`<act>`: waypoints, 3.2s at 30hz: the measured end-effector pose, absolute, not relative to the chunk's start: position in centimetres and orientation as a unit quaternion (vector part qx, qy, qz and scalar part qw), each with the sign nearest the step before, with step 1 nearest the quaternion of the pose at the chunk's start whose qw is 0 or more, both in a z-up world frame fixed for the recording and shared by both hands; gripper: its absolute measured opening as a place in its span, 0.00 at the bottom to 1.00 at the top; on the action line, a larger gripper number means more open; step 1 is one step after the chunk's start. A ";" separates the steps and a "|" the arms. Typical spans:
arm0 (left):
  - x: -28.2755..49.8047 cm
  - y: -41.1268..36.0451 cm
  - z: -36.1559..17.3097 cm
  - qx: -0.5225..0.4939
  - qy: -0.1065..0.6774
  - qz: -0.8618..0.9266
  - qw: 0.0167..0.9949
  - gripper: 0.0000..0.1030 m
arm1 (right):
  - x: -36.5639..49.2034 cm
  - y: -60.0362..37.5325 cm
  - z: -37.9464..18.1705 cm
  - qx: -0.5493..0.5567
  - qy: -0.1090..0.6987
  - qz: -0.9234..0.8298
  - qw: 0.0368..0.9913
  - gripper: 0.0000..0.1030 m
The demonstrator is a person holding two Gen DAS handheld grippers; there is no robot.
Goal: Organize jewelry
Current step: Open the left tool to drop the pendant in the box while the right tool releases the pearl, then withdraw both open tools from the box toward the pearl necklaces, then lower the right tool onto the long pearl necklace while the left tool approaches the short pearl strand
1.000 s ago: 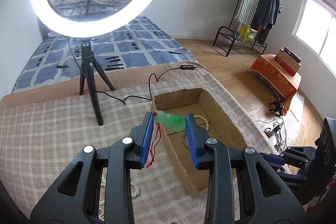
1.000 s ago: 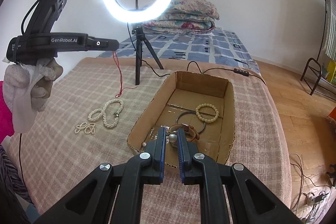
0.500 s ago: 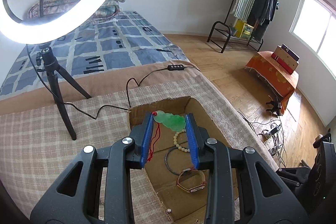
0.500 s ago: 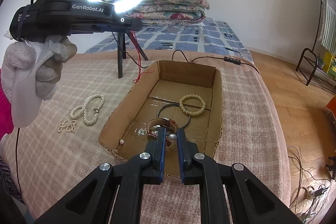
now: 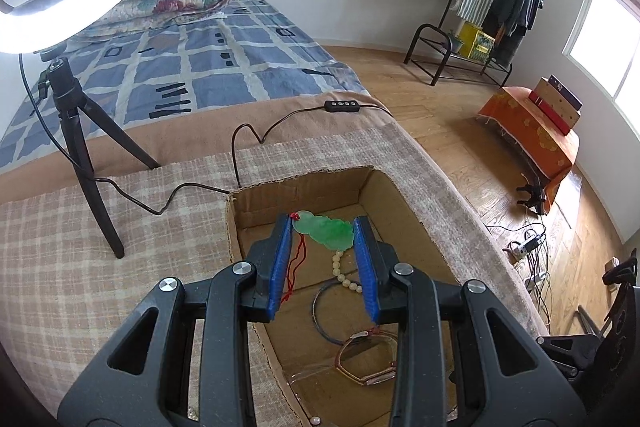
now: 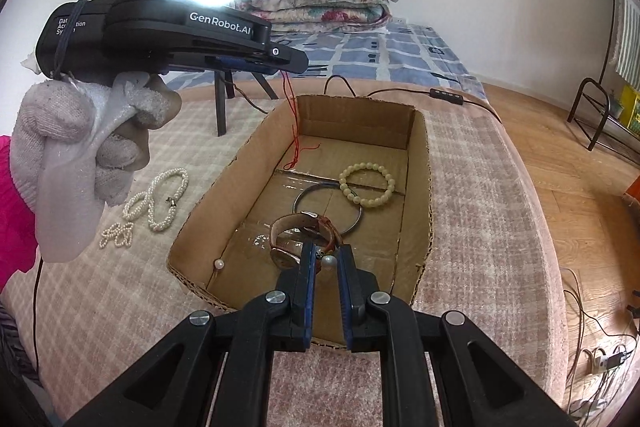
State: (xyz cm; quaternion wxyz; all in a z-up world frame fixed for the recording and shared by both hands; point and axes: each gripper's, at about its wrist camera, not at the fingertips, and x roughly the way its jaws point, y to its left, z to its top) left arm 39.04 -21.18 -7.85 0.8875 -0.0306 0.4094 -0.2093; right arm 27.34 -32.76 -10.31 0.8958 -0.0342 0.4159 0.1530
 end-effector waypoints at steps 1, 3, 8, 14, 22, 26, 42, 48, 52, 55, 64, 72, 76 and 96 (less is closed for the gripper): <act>39.1 -21.0 -7.8 -0.032 0.410 -0.208 0.888 0.30 | 27.4 -32.8 -10.3 -0.033 0.415 0.154 0.896 0.09; 39.1 -20.8 -7.8 -0.032 0.408 -0.202 0.890 0.32 | 27.3 -32.7 -10.2 -0.030 0.413 0.156 0.897 0.15; 38.7 -20.3 -7.2 -0.030 0.397 -0.202 0.895 0.61 | 27.1 -32.3 -9.9 -0.030 0.404 0.160 0.900 0.60; 38.3 -20.0 -6.4 -0.032 0.393 -0.201 0.897 0.75 | 26.5 -31.4 -9.1 -0.043 0.383 0.152 0.910 0.96; 37.5 -19.4 -5.6 -0.028 0.393 -0.202 0.897 0.76 | 26.0 -30.8 -8.3 -0.050 0.372 0.141 0.916 1.00; 36.7 -19.1 -4.9 -0.026 0.387 -0.201 0.899 0.76 | 25.7 -30.7 -7.7 -0.051 0.367 0.138 0.918 1.00; 32.8 -14.5 -0.6 -0.016 0.355 -0.191 0.915 0.76 | 23.0 -28.8 -4.5 -0.039 0.337 0.150 0.929 1.00; 31.1 -8.7 0.4 -0.021 0.350 -0.171 0.921 0.76 | 22.5 -26.6 -3.8 -0.042 0.330 0.176 0.926 1.00; 29.9 -4.7 0.2 -0.028 0.351 -0.152 0.923 0.76 | 22.8 -25.5 -3.7 -0.042 0.330 0.182 0.925 0.97; 28.8 -1.9 -0.5 -0.032 0.357 -0.141 0.923 0.76 | 23.4 -25.0 -3.7 -0.032 0.335 0.184 0.924 0.93; 25.4 3.0 -5.5 -0.034 0.408 -0.141 0.901 0.75 | 26.3 -23.5 -5.0 0.043 0.390 0.203 0.897 0.77; 23.9 3.6 -9.7 -0.035 0.454 -0.173 0.873 0.71 | 28.6 -18.3 -7.2 0.041 0.441 0.244 0.863 0.62; 23.4 3.2 -11.5 -0.034 0.474 -0.194 0.858 0.69 | 30.1 -16.2 -8.3 0.045 0.462 0.251 0.849 0.56; 23.7 1.3 -17.5 -0.004 0.525 -0.215 0.823 0.61 | 36.7 -11.4 -15.4 0.119 0.551 0.253 0.786 0.37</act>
